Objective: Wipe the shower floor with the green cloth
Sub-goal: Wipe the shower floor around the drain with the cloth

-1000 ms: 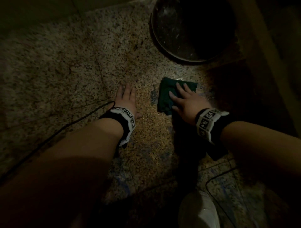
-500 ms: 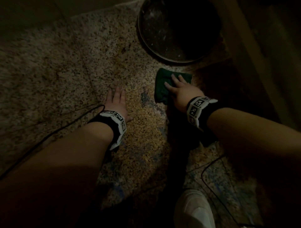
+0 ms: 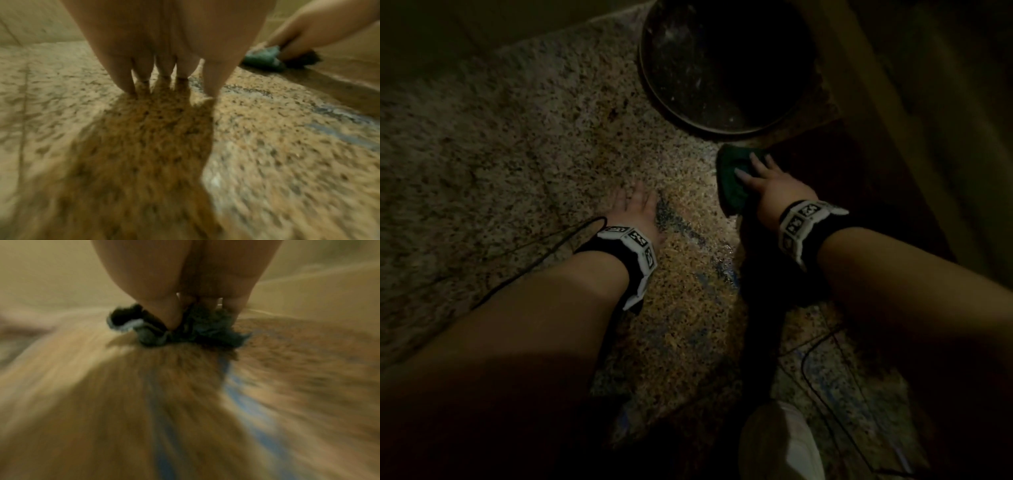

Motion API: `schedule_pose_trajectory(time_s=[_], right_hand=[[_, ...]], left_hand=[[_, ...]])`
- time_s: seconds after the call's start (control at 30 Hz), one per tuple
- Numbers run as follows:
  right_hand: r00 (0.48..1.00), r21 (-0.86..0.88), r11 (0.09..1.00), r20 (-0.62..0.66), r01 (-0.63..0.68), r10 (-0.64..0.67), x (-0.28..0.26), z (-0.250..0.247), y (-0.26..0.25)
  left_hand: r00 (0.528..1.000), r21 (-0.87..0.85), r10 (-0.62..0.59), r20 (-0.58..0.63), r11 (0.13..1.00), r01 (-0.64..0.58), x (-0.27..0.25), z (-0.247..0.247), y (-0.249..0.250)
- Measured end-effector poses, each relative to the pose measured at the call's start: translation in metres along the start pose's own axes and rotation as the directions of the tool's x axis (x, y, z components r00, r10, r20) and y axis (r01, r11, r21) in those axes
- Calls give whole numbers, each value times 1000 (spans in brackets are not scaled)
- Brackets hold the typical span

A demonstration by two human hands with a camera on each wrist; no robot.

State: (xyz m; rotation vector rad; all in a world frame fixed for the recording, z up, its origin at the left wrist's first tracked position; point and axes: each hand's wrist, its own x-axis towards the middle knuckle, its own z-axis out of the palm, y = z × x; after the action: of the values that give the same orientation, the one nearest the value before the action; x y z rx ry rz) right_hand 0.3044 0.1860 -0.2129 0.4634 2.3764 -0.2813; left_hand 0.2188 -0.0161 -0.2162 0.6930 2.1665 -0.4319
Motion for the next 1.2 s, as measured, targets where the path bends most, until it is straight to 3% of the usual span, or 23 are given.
schedule_pose_trajectory(time_s=[0.17,0.27,0.37,0.43,0.57,0.73,0.97,1.2], right_hand=[[1000,-2,1000,31,4,-4,-1,-7,0],[997,-19,1000,74,15,-13,-12,-1,7],[994,-8,1000,110,8,-7,-24,10,16],[996,14,1000,85,6,-8,-28,19,21],[999,47,999,-41,15,-13,-31,32,23],[997,22,1000,-79,16,-14,-24,37,23],[997,38,999,-71,-38,40,7,6,26],[999,-7,999,-36,-40,40,-13,16,45]], left_hand=[[998,142,-24,50,990,16,6,-14,7],[996,98,-50,70,994,43,6,-24,11],[981,58,28,-190,998,-17,3,-25,14],[962,45,62,-265,998,-52,3,-25,14],[980,-21,73,-183,997,-78,12,-20,27],[993,7,80,-84,997,-80,18,-10,33],[1000,52,27,2,998,-27,17,-24,41],[1000,93,-10,30,996,7,14,-29,47]])
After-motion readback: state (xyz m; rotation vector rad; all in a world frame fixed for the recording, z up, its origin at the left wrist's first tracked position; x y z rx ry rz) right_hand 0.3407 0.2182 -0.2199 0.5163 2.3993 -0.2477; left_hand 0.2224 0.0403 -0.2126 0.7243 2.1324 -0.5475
